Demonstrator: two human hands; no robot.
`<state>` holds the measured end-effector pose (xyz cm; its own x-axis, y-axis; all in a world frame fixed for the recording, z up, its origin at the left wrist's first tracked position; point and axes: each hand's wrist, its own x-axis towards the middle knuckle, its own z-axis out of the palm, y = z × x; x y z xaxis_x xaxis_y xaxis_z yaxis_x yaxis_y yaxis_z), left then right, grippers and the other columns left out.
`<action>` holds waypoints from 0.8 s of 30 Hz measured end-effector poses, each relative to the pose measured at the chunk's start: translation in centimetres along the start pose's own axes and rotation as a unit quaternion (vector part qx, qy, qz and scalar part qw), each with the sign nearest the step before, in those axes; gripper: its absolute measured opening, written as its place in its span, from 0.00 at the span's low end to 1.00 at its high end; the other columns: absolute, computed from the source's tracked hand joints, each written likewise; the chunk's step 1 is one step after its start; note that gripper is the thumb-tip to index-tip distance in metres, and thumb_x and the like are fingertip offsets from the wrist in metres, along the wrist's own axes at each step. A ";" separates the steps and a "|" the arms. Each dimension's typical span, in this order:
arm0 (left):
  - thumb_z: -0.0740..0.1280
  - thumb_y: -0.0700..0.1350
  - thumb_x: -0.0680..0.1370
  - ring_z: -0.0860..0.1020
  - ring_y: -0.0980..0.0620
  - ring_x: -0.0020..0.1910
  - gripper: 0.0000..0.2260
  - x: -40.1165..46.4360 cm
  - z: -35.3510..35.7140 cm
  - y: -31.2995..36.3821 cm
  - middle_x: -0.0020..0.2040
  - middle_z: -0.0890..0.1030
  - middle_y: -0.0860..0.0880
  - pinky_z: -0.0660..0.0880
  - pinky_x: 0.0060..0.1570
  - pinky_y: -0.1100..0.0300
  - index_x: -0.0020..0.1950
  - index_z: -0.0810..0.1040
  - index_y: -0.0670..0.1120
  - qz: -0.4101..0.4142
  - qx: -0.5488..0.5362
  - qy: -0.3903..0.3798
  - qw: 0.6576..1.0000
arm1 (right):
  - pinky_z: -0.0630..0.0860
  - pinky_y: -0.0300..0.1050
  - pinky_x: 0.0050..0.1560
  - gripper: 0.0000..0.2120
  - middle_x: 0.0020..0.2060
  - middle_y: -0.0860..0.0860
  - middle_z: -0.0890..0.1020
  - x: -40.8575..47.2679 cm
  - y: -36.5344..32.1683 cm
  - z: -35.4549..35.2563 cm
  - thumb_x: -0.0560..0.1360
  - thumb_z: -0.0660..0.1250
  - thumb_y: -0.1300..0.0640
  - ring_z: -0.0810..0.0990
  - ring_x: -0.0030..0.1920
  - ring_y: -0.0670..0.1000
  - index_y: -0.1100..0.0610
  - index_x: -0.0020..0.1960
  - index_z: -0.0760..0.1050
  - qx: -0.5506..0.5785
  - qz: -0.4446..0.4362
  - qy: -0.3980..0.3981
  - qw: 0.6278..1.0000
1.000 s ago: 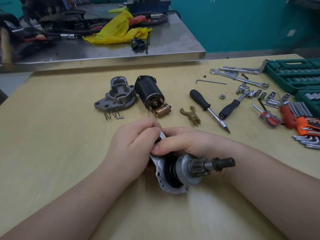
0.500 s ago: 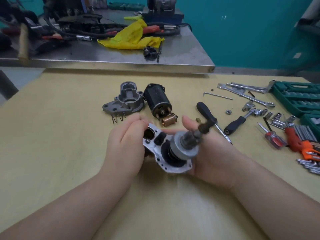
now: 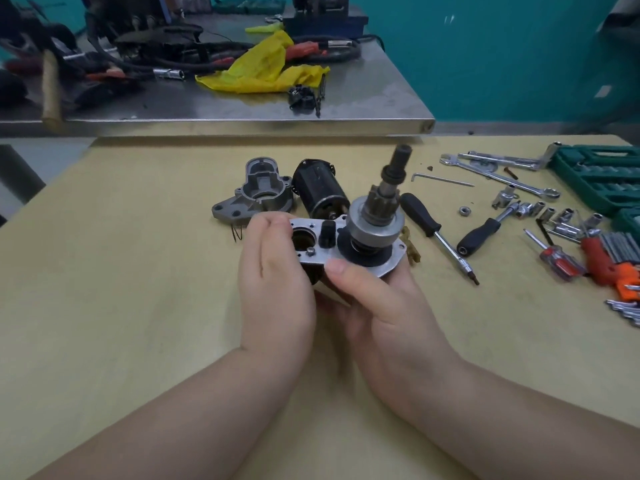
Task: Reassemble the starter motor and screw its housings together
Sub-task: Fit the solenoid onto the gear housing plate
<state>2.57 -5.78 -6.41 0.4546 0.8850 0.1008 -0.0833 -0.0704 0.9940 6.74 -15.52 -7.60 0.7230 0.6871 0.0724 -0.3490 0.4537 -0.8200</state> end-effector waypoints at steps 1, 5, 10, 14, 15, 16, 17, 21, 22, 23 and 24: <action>0.58 0.45 0.85 0.79 0.46 0.48 0.11 -0.4 0.2 -0.1 0.46 0.80 0.46 0.76 0.45 0.57 0.49 0.77 0.42 0.005 -0.002 -0.009 1.000 | 0.83 0.54 0.58 0.24 0.64 0.60 0.85 0.1 -0.1 0.2 0.77 0.70 0.65 0.85 0.62 0.60 0.60 0.73 0.73 0.004 -0.007 0.000 1.000; 0.59 0.45 0.86 0.78 0.45 0.48 0.09 -1.6 0.6 -0.4 0.45 0.78 0.46 0.75 0.45 0.57 0.49 0.76 0.46 0.034 -0.006 -0.026 0.999 | 0.83 0.49 0.51 0.12 0.56 0.59 0.87 0.7 -0.4 -0.2 0.80 0.69 0.68 0.87 0.55 0.58 0.60 0.62 0.81 -0.002 -0.014 0.031 0.999; 0.58 0.39 0.86 0.82 0.60 0.47 0.12 -1.7 0.6 -0.7 0.45 0.84 0.57 0.75 0.42 0.71 0.52 0.81 0.49 0.054 -0.025 -0.073 0.996 | 0.82 0.48 0.52 0.13 0.57 0.59 0.86 0.9 -0.8 -1.2 0.81 0.68 0.68 0.86 0.57 0.57 0.63 0.65 0.80 -0.008 0.011 0.003 1.000; 0.59 0.38 0.85 0.84 0.57 0.52 0.13 -1.0 0.2 -0.9 0.49 0.86 0.54 0.78 0.46 0.67 0.54 0.84 0.47 0.057 -0.011 -0.132 0.989 | 0.83 0.54 0.54 0.16 0.58 0.62 0.84 1.1 -1.1 -2.0 0.81 0.69 0.68 0.86 0.57 0.59 0.65 0.68 0.76 -0.015 0.031 -0.001 0.999; 0.59 0.40 0.85 0.84 0.55 0.53 0.13 -0.8 0.1 -1.0 0.49 0.86 0.53 0.79 0.48 0.64 0.52 0.84 0.49 0.059 -0.006 -0.145 0.988 | 0.84 0.56 0.55 0.17 0.58 0.62 0.84 1.2 -1.1 -2.2 0.80 0.70 0.68 0.86 0.57 0.60 0.65 0.68 0.76 -0.013 0.038 0.002 0.999; 0.60 0.42 0.84 0.84 0.53 0.54 0.13 -0.6 0.0 -1.0 0.49 0.87 0.52 0.79 0.50 0.61 0.51 0.84 0.51 0.059 -0.004 -0.157 0.986 | 0.84 0.57 0.55 0.17 0.58 0.62 0.85 1.2 -1.1 -2.3 0.80 0.70 0.68 0.86 0.57 0.60 0.65 0.68 0.76 -0.008 0.043 0.004 0.999; 0.60 0.44 0.83 0.85 0.51 0.54 0.13 -0.4 -0.1 -1.1 0.49 0.87 0.51 0.80 0.49 0.60 0.50 0.84 0.52 0.058 -0.007 -0.166 0.984 | 0.84 0.58 0.55 0.17 0.58 0.62 0.85 1.2 -1.1 -2.4 0.80 0.70 0.68 0.86 0.56 0.60 0.65 0.68 0.76 -0.003 0.046 0.004 0.999; 0.61 0.49 0.79 0.85 0.47 0.53 0.12 0.4 -0.5 -2.1 0.50 0.87 0.48 0.80 0.45 0.61 0.50 0.85 0.52 0.046 -0.038 -0.167 0.984 | 0.83 0.55 0.57 0.17 0.59 0.61 0.86 1.1 -1.2 -2.6 0.79 0.71 0.68 0.87 0.58 0.58 0.62 0.67 0.79 -0.016 0.040 -0.026 0.999; 0.61 0.50 0.79 0.85 0.44 0.54 0.13 0.5 -0.6 -2.2 0.50 0.87 0.46 0.81 0.48 0.56 0.51 0.85 0.51 0.048 -0.050 -0.167 0.983 | 0.83 0.55 0.58 0.17 0.59 0.60 0.86 1.1 -1.1 -2.6 0.79 0.71 0.68 0.87 0.59 0.58 0.61 0.67 0.80 -0.023 0.035 -0.034 0.999; 0.61 0.52 0.79 0.84 0.41 0.56 0.14 0.7 -0.6 -2.3 0.52 0.87 0.44 0.81 0.52 0.48 0.52 0.86 0.50 0.053 -0.063 -0.170 0.982 | 0.83 0.55 0.59 0.17 0.59 0.60 0.86 1.1 -1.1 -2.5 0.79 0.71 0.68 0.86 0.59 0.58 0.61 0.66 0.80 -0.028 0.032 -0.038 0.998; 0.61 0.53 0.78 0.84 0.38 0.57 0.15 0.9 -0.6 -2.4 0.53 0.86 0.41 0.80 0.56 0.40 0.52 0.86 0.48 0.057 -0.075 -0.172 0.981 | 0.83 0.55 0.59 0.17 0.59 0.60 0.86 1.1 -1.1 -2.5 0.78 0.71 0.69 0.86 0.60 0.58 0.61 0.67 0.80 -0.030 0.029 -0.041 0.998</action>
<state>2.60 -4.53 -8.78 0.7049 0.6660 0.2440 -0.2683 -0.0681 0.9609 9.42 -16.72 -8.01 0.6498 0.7571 0.0680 -0.3505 0.3779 -0.8569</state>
